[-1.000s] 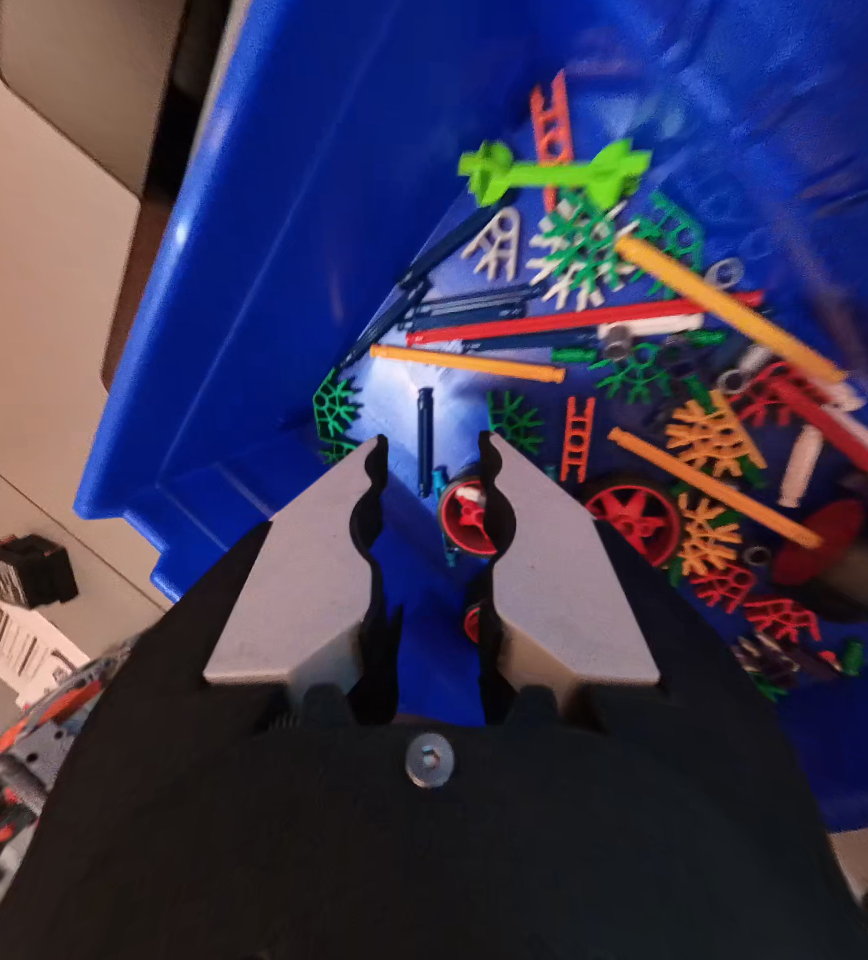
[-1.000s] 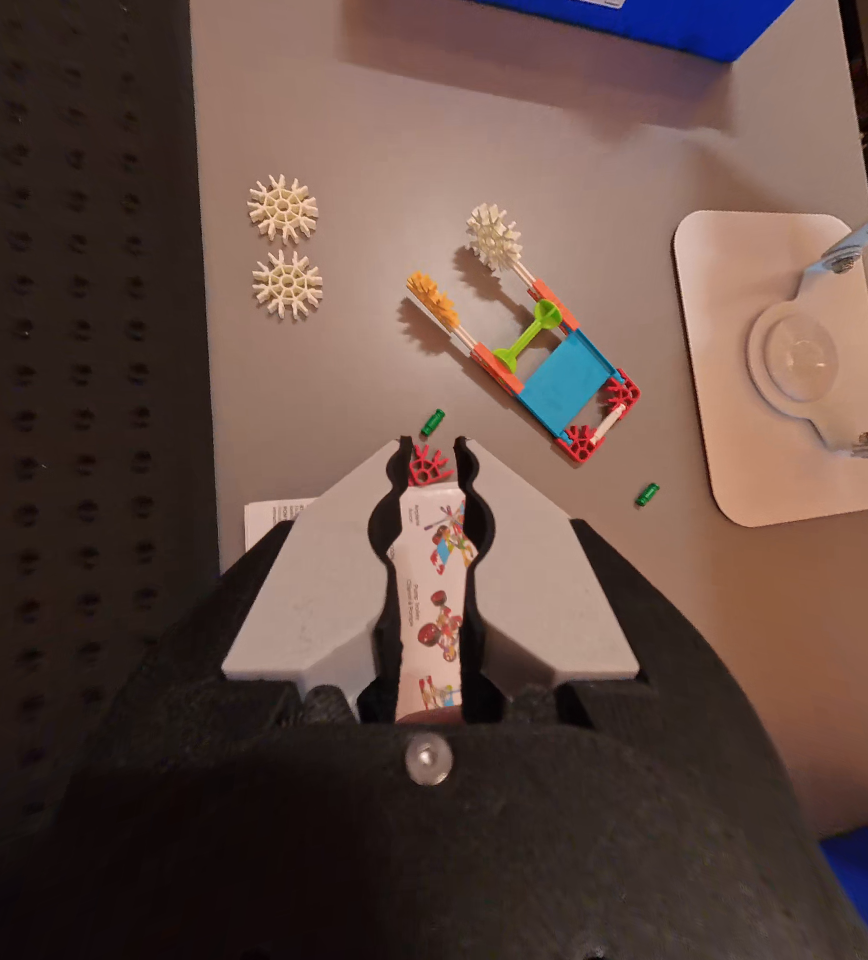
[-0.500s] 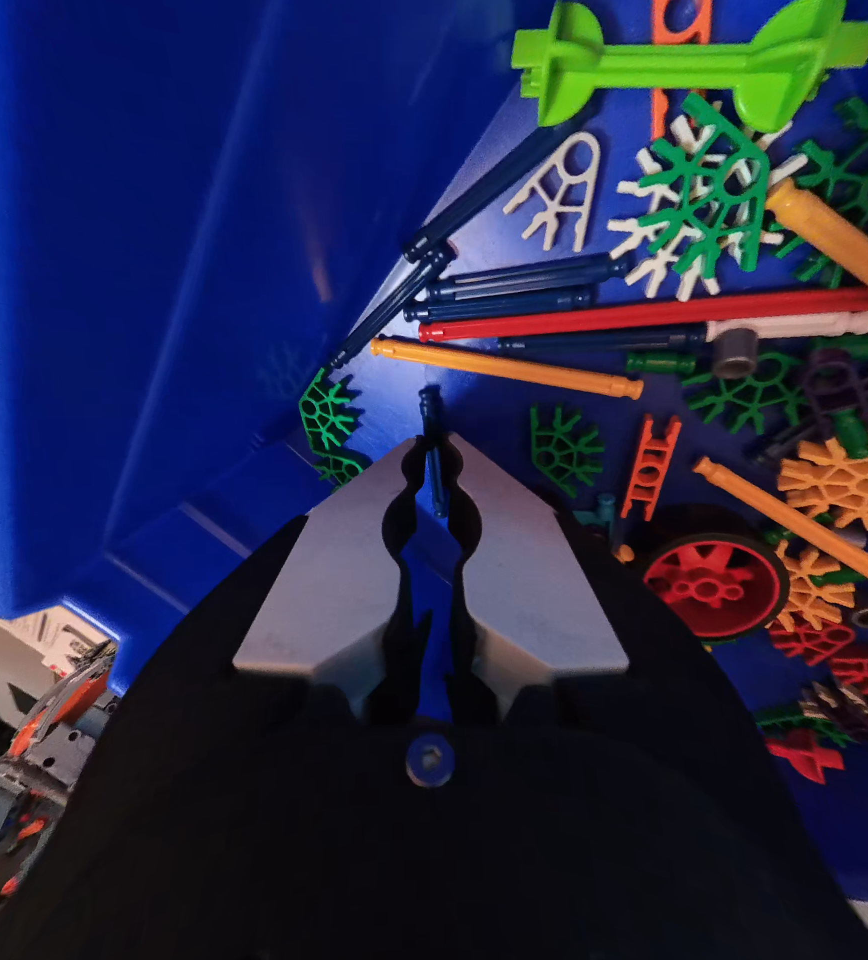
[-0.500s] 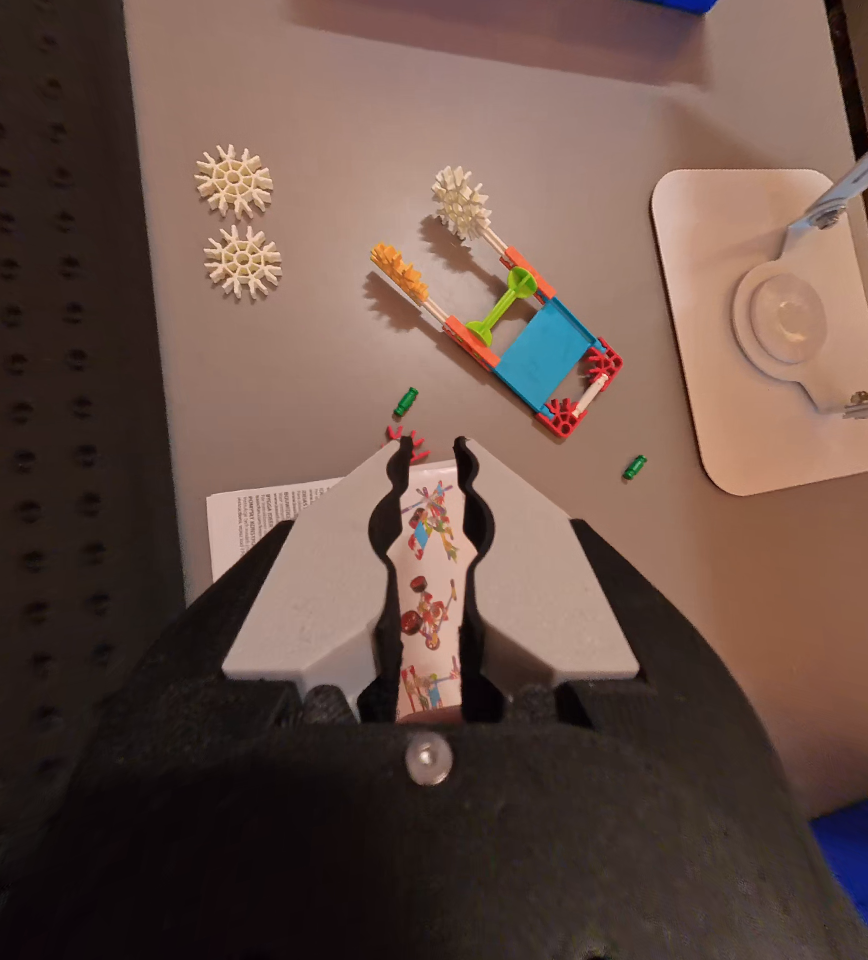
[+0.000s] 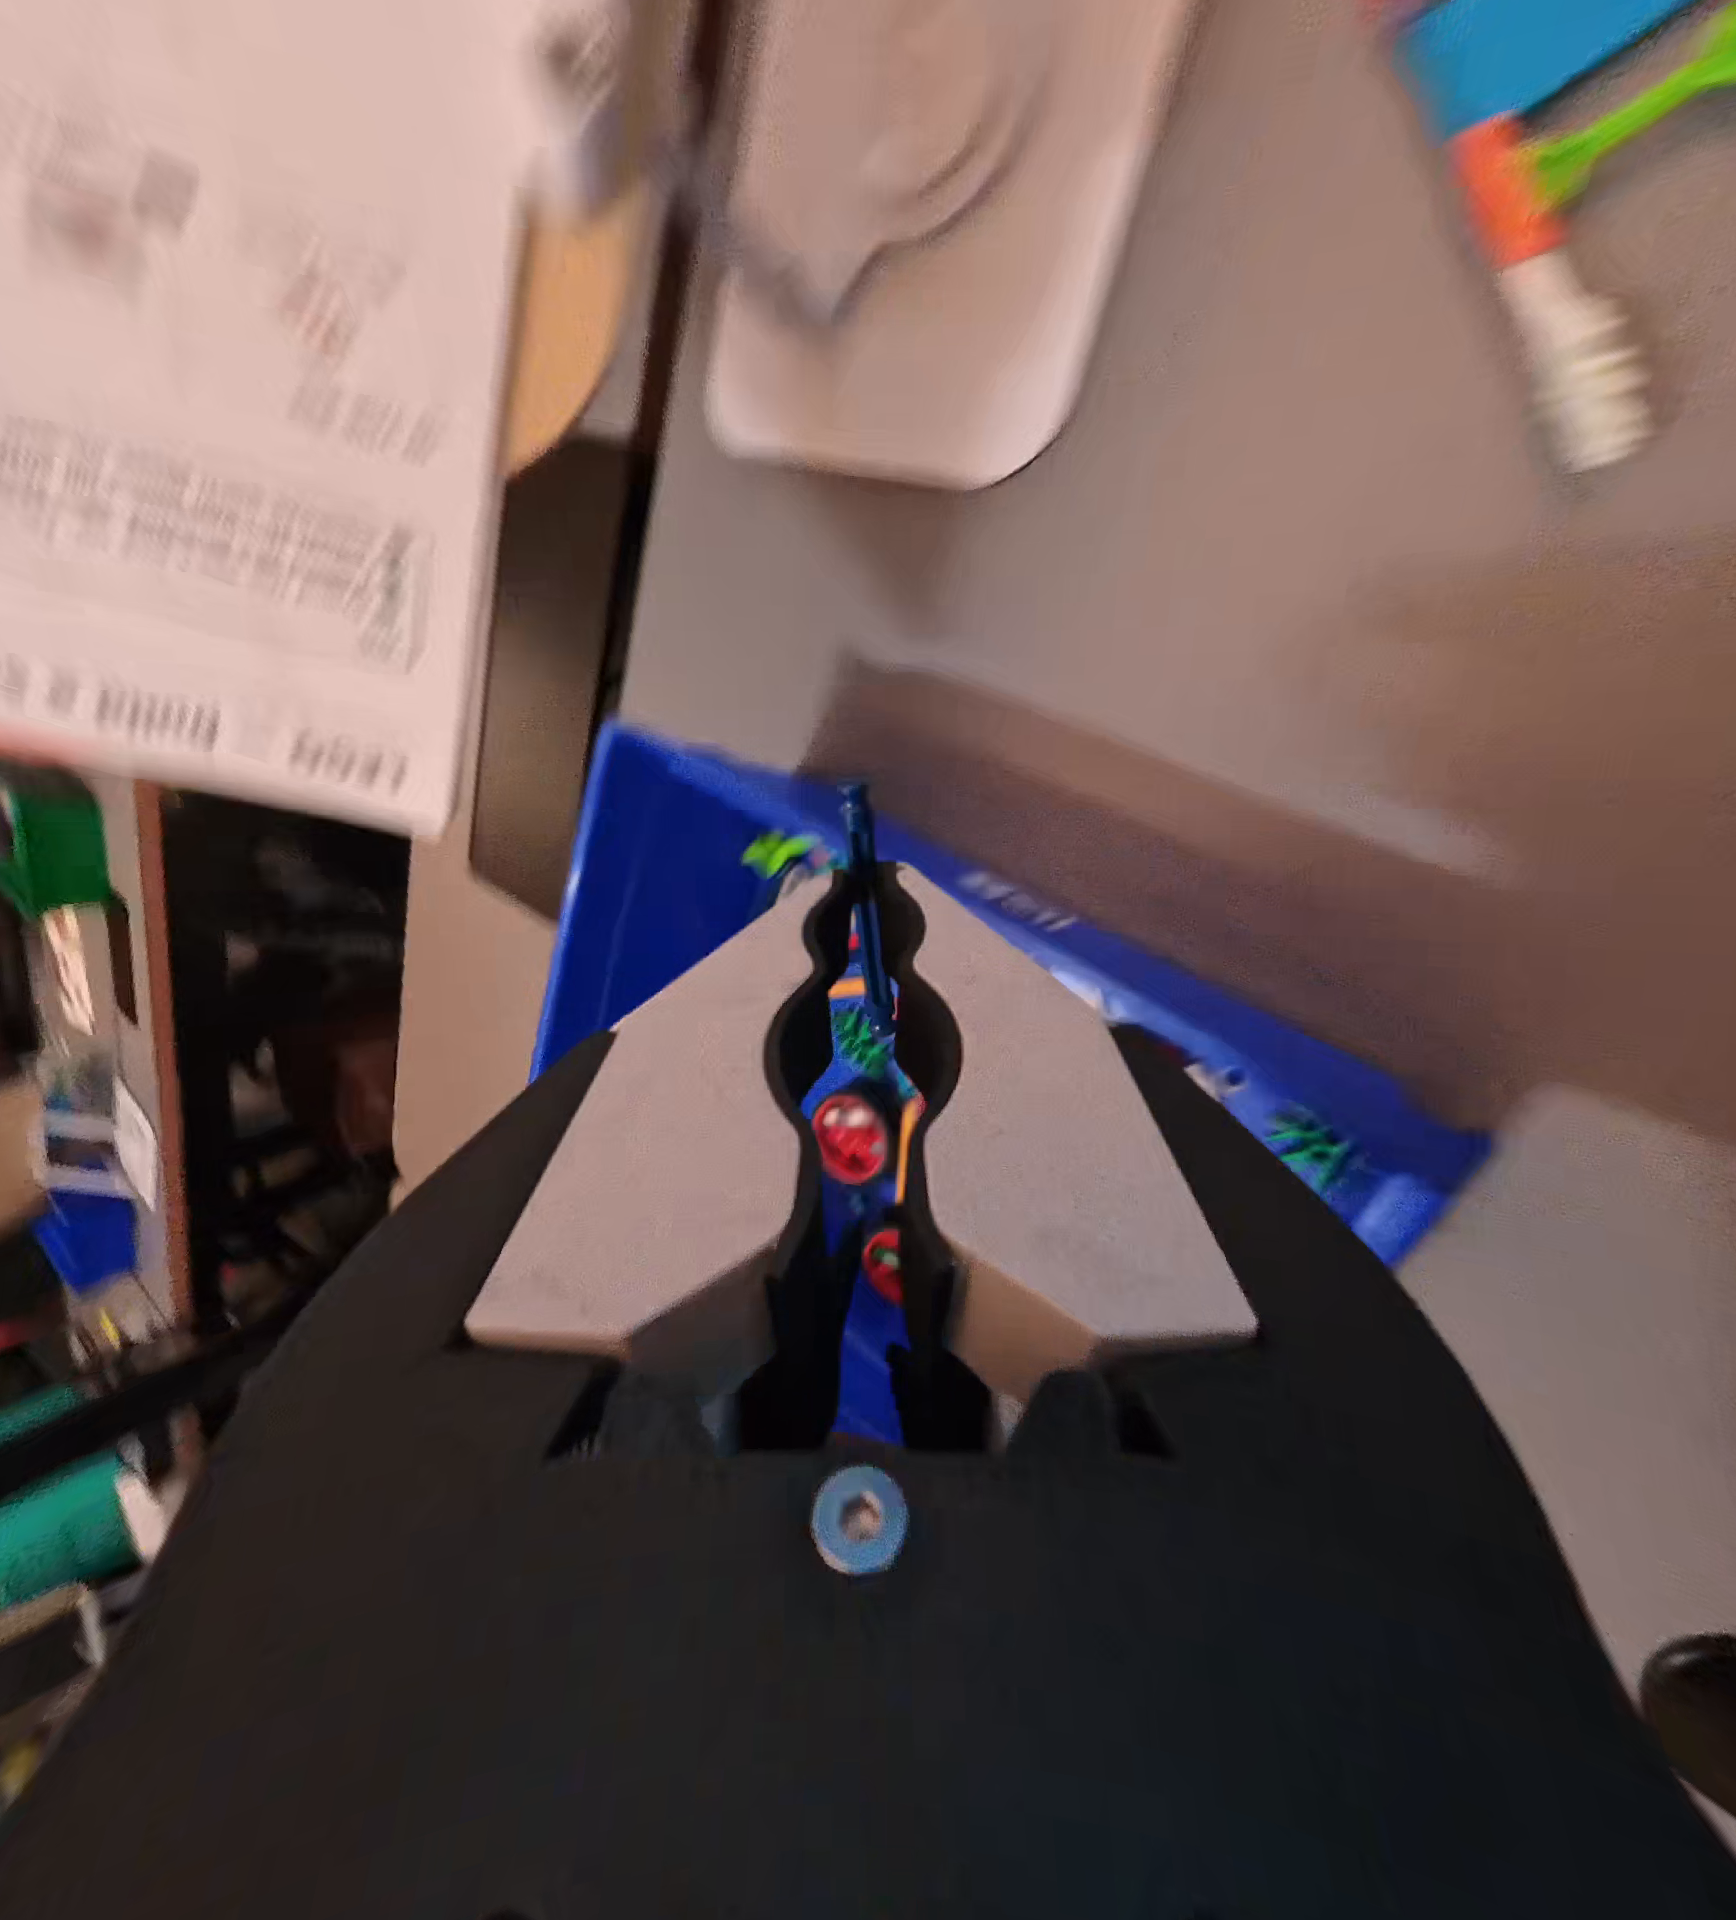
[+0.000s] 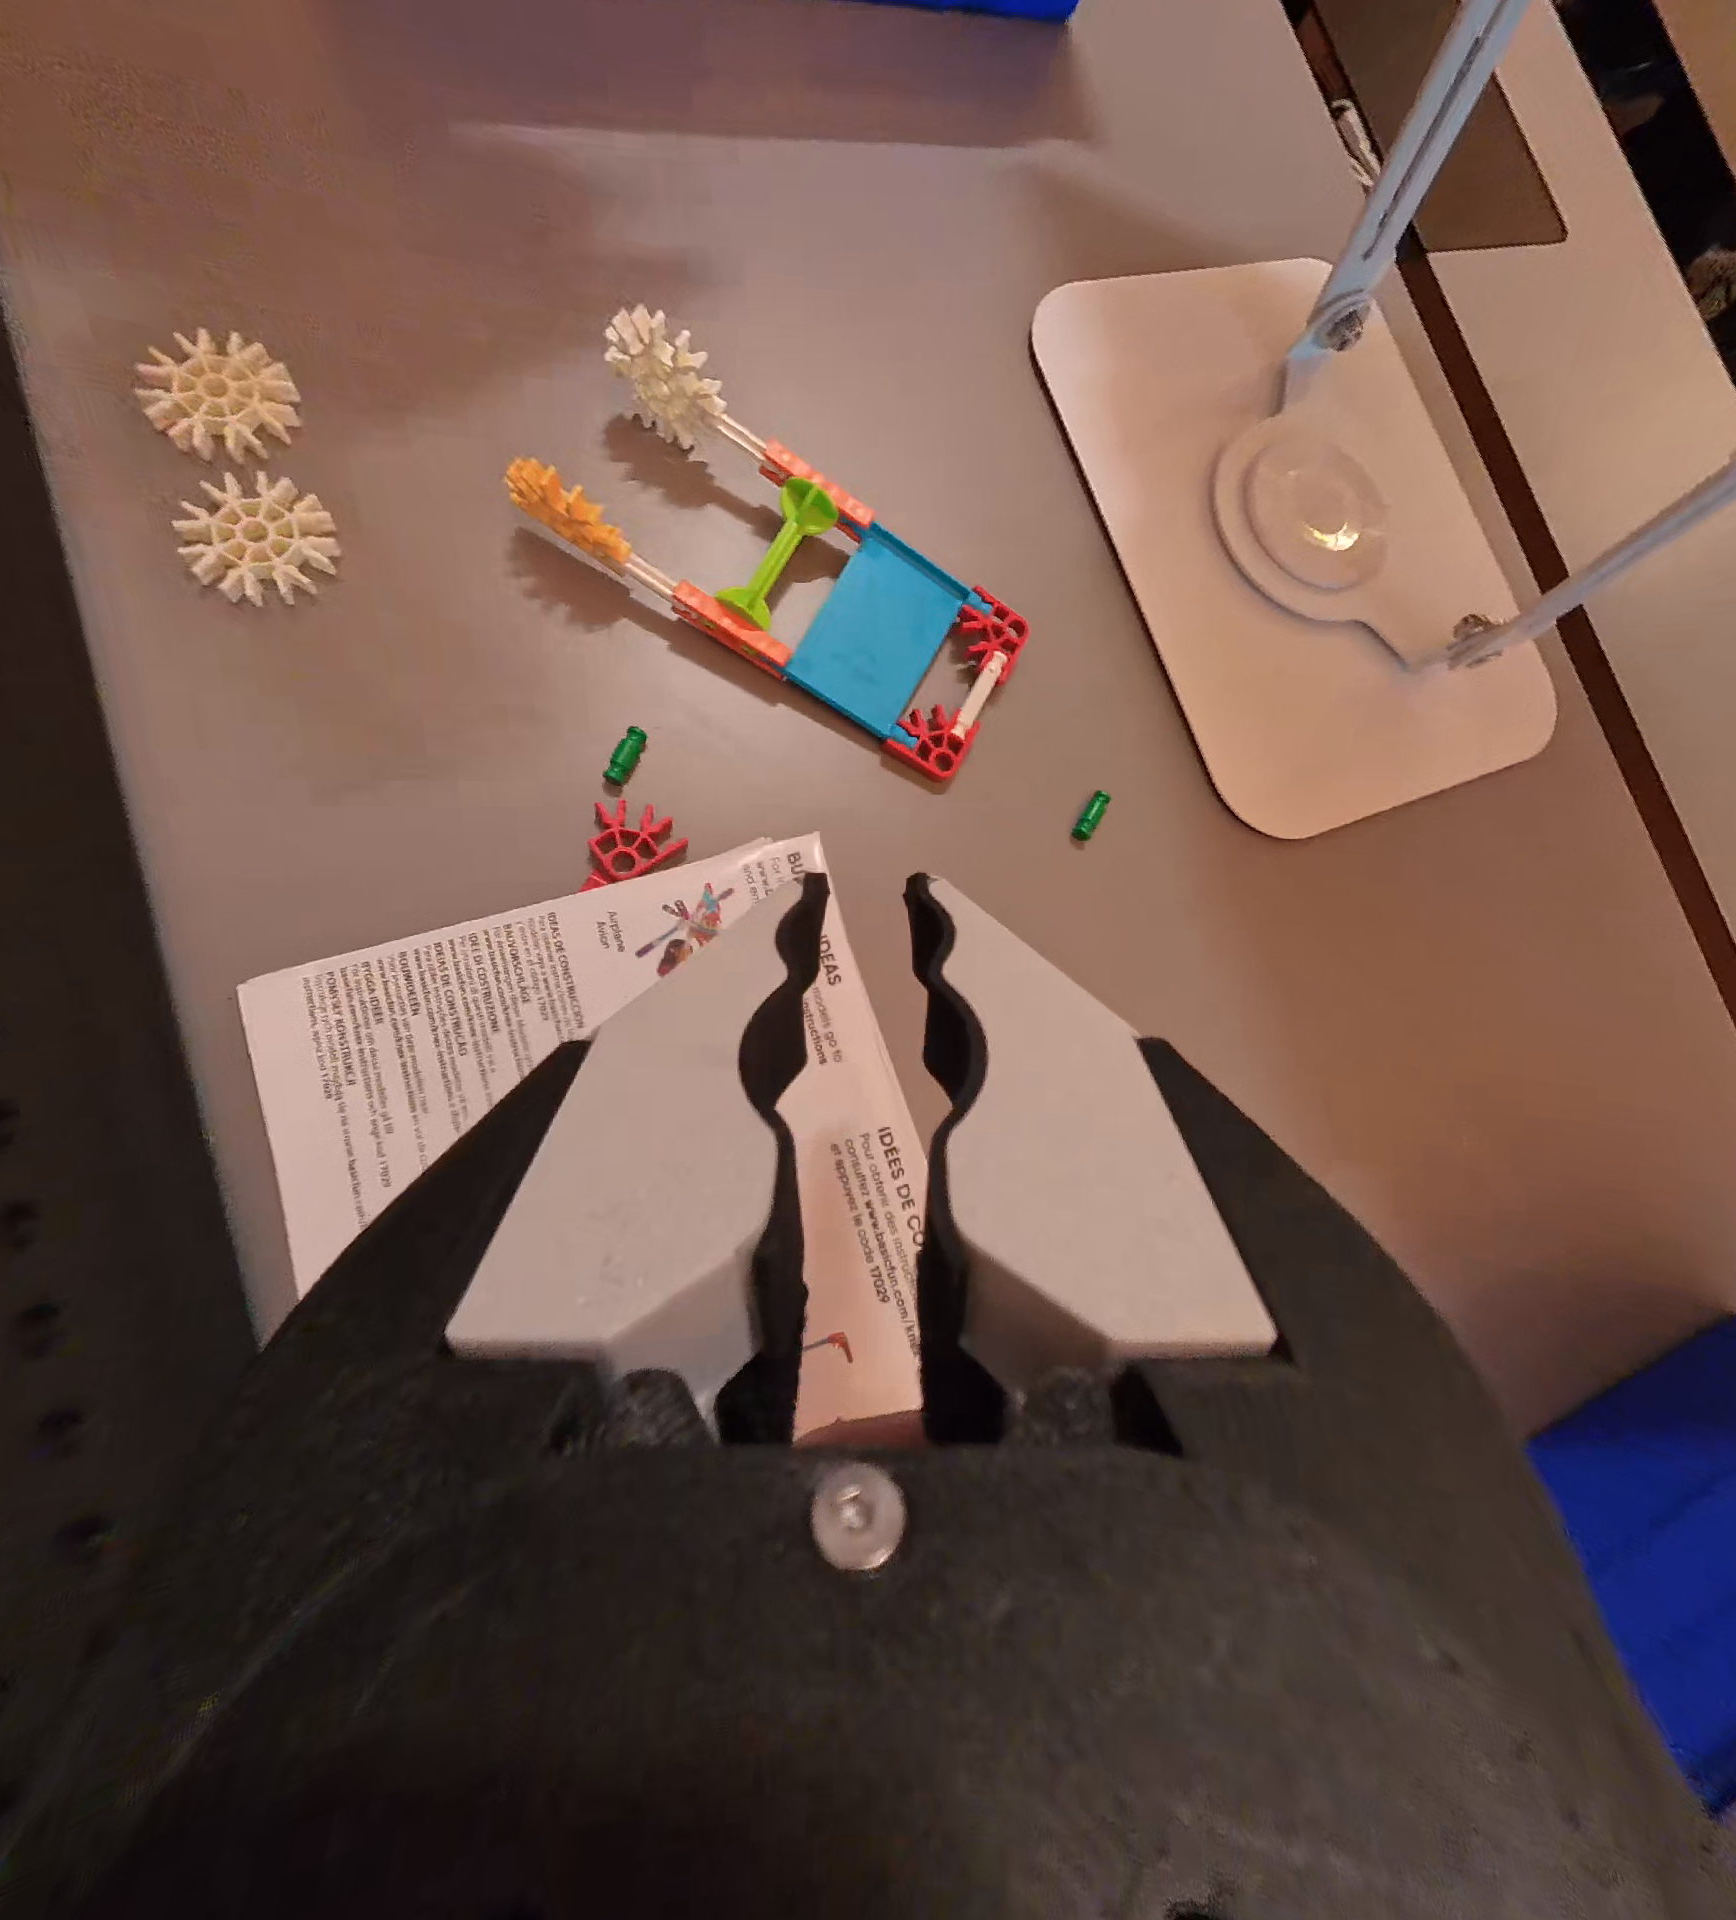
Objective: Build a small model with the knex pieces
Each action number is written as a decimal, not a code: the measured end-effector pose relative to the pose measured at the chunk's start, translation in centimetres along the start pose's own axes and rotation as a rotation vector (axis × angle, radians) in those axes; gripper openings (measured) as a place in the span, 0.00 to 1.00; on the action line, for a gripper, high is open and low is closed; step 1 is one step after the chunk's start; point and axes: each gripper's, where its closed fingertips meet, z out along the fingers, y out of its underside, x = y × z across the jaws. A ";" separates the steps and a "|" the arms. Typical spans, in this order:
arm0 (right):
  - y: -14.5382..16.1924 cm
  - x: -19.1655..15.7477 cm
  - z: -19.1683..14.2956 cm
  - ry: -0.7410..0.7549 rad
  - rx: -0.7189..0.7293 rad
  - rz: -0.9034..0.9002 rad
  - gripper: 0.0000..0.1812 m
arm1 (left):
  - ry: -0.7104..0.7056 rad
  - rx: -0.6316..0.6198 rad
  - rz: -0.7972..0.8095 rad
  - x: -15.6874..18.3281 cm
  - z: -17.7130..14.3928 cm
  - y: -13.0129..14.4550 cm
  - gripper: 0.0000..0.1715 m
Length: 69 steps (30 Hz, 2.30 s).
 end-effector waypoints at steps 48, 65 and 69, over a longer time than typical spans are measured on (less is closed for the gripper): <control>1.3 0.0 2.1 -0.039 -0.011 0.016 0.08 | 0.048 -0.110 -0.130 1.0 -1.1 7.9 0.14; 2.0 0.5 3.3 -0.027 -0.032 0.033 0.08 | 0.290 -0.293 -0.064 3.5 7.3 16.8 0.24; 2.1 0.5 3.5 -0.022 -0.037 0.026 0.08 | 0.306 -0.300 -0.031 3.6 7.9 17.6 0.27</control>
